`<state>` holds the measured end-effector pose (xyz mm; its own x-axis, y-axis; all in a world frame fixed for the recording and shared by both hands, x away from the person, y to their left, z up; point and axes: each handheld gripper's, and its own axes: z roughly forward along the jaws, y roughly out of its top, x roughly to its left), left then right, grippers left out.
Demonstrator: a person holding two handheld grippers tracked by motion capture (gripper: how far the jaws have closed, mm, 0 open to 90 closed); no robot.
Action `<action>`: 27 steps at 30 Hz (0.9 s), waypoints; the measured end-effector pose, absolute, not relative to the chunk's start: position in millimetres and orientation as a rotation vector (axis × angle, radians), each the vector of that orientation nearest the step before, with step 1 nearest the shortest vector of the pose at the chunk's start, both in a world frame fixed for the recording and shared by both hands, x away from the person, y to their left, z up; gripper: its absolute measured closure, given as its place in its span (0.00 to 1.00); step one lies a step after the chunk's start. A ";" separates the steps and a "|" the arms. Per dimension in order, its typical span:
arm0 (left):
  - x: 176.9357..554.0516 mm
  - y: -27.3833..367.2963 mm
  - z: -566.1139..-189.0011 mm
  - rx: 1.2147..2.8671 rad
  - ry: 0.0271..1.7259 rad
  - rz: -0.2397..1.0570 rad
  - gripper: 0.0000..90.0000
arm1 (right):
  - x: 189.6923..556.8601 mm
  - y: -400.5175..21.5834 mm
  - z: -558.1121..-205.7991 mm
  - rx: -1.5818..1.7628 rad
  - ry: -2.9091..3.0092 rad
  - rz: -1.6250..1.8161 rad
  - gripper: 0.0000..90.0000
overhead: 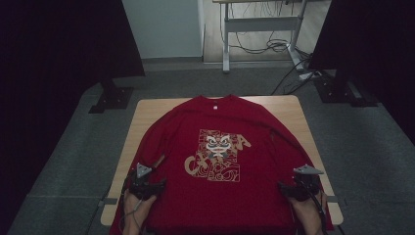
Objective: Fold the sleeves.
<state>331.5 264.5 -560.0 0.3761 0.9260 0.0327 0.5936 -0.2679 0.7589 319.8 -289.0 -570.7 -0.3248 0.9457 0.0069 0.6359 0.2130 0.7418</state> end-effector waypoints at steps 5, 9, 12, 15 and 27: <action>331.7 264.4 -560.1 1.975 1.306 0.637 0.16 | 319.7 -289.0 -570.7 1.462 2.041 0.913 0.00; 332.4 263.5 -560.5 1.990 1.295 0.625 0.11 | 319.5 -289.0 -570.7 1.462 2.042 0.912 0.00; 332.5 263.4 -560.5 1.990 1.295 0.624 0.11 | 318.9 -289.3 -570.7 1.457 2.046 0.913 0.00; 332.5 263.4 -560.5 1.990 1.295 0.624 0.11 | 318.8 -289.3 -570.8 1.457 2.045 0.913 0.00; 332.5 264.5 -559.7 1.994 1.294 0.616 0.11 | 318.8 -289.4 -570.7 1.458 2.046 0.914 0.00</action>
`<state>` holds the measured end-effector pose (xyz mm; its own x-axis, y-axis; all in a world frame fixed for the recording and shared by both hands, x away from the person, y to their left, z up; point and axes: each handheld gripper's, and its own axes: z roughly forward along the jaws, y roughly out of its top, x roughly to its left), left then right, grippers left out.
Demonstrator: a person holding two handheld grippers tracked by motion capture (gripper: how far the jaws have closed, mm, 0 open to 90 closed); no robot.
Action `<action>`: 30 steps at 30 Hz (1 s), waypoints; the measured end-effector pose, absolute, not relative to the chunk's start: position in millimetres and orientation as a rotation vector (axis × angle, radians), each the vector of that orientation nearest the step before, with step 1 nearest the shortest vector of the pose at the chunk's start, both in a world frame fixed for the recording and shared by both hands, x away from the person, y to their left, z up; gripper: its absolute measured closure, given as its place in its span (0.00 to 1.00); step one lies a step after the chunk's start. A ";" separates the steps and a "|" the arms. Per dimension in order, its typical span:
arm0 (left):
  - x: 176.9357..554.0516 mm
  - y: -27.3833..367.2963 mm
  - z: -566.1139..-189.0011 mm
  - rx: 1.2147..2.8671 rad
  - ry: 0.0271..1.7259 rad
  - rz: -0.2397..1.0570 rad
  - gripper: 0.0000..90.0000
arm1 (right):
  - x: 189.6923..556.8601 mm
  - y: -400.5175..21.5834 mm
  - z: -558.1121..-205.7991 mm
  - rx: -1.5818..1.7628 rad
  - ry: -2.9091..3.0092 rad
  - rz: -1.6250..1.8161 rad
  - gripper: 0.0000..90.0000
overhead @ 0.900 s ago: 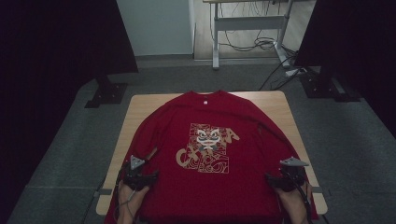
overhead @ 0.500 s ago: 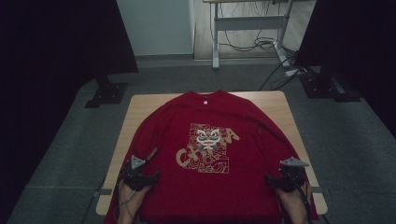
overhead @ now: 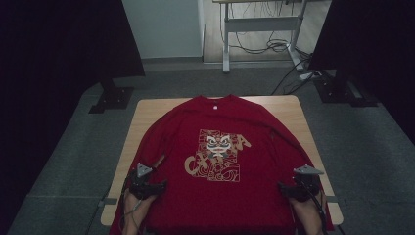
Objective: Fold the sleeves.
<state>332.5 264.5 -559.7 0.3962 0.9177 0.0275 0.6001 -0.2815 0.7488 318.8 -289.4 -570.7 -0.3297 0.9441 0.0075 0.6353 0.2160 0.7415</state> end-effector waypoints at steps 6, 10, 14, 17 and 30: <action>332.6 266.6 -556.5 1.996 1.297 0.624 0.11 | 318.8 -289.4 -570.7 1.457 2.046 0.914 0.00; 332.5 267.4 -555.7 1.993 1.296 0.626 0.11 | 318.8 -289.3 -570.7 1.456 2.046 0.914 0.00; 334.7 272.1 -551.9 1.984 1.300 0.637 0.11 | 318.7 -289.2 -570.7 1.455 2.045 0.914 0.00; 338.3 277.4 -545.7 1.974 1.305 0.647 0.11 | 318.6 -289.2 -570.7 1.454 2.045 0.914 0.00; 338.7 304.3 -528.0 1.882 1.349 0.677 0.11 | 318.5 -289.2 -570.7 1.453 2.045 0.915 0.00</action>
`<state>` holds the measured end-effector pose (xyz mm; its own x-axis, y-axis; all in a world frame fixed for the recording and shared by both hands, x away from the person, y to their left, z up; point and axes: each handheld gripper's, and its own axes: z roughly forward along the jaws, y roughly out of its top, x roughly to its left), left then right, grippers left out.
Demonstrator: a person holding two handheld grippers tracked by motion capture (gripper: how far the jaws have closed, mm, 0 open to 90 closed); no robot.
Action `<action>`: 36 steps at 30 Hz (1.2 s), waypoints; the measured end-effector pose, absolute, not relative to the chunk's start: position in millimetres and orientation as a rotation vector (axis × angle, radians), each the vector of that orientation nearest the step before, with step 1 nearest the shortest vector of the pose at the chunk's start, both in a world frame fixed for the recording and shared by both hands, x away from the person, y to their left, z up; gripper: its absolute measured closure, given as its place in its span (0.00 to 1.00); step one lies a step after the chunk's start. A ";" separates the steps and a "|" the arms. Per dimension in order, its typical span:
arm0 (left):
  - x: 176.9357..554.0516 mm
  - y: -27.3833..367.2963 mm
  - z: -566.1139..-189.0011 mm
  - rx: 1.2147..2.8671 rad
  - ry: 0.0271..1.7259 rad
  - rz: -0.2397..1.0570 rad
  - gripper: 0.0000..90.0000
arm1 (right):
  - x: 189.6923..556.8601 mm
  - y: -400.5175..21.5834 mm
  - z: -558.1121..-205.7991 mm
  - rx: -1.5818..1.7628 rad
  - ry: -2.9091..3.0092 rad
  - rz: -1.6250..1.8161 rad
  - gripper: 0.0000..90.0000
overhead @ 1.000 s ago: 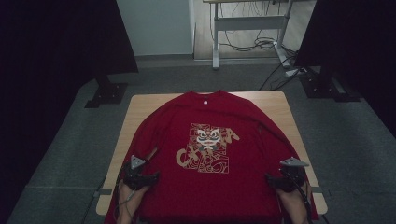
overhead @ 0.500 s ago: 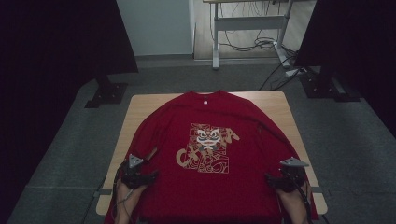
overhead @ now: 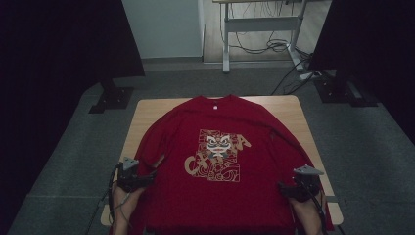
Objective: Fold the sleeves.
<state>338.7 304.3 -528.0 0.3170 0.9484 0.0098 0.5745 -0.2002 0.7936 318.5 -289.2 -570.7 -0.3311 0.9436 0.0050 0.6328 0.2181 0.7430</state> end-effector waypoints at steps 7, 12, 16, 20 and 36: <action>338.1 326.8 -533.1 1.859 1.405 0.689 0.11 | 318.5 -289.3 -570.7 1.454 2.046 0.916 0.00; 337.0 334.0 -536.0 1.867 1.420 0.686 0.11 | 318.5 -289.3 -570.7 1.453 2.047 0.917 0.00; 334.2 350.6 -544.2 1.841 1.471 0.670 0.15 | 318.4 -289.3 -570.7 1.451 2.050 0.918 0.00; 333.7 354.1 -546.8 1.841 1.485 0.675 0.19 | 318.4 -289.4 -570.7 1.450 2.050 0.919 0.00; 334.4 359.1 -555.8 1.827 1.535 0.701 0.29 | 317.8 -289.5 -570.7 1.443 2.057 0.922 0.00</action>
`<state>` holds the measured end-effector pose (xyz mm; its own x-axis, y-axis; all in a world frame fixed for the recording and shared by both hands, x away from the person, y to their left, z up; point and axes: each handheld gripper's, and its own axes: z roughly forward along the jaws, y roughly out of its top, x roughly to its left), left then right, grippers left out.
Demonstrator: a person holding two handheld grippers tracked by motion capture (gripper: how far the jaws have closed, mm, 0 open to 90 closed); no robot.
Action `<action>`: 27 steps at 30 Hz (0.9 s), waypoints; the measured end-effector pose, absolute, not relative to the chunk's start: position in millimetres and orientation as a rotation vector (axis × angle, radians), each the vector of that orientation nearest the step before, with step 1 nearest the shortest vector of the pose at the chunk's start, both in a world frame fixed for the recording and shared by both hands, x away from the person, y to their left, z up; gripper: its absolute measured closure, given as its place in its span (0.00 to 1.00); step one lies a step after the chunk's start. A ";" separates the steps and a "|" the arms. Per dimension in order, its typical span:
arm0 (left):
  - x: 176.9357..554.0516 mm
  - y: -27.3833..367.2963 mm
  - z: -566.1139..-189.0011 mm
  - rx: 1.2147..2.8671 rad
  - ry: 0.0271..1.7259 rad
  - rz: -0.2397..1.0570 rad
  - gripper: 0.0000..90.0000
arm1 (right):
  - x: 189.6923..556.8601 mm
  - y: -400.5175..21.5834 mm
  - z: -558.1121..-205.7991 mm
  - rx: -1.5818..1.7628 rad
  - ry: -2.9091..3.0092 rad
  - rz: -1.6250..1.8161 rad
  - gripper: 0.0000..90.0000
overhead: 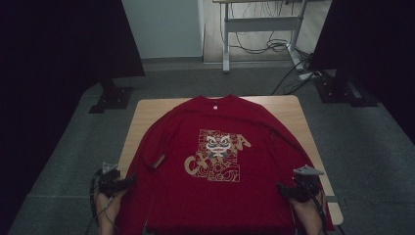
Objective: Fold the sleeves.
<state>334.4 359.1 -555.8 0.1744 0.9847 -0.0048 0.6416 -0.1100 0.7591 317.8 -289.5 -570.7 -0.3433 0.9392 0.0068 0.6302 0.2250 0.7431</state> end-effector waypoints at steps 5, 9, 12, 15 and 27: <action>332.9 356.8 -556.5 1.826 1.518 0.720 0.40 | 317.6 -289.4 -570.8 1.441 2.058 0.921 0.00; 331.5 350.7 -553.5 1.842 1.497 0.693 0.68 | 317.6 -289.3 -570.8 1.441 2.058 0.921 0.00; 332.1 347.6 -553.0 1.843 1.478 0.659 0.89 | 317.6 -289.3 -570.8 1.441 2.058 0.921 0.00; 332.3 348.1 -553.2 1.831 1.478 0.635 0.93 | 317.6 -289.3 -570.8 1.441 2.058 0.921 0.00; 325.6 337.9 -534.2 1.750 1.388 0.637 0.96 | 317.6 -289.3 -570.7 1.441 2.059 0.921 0.00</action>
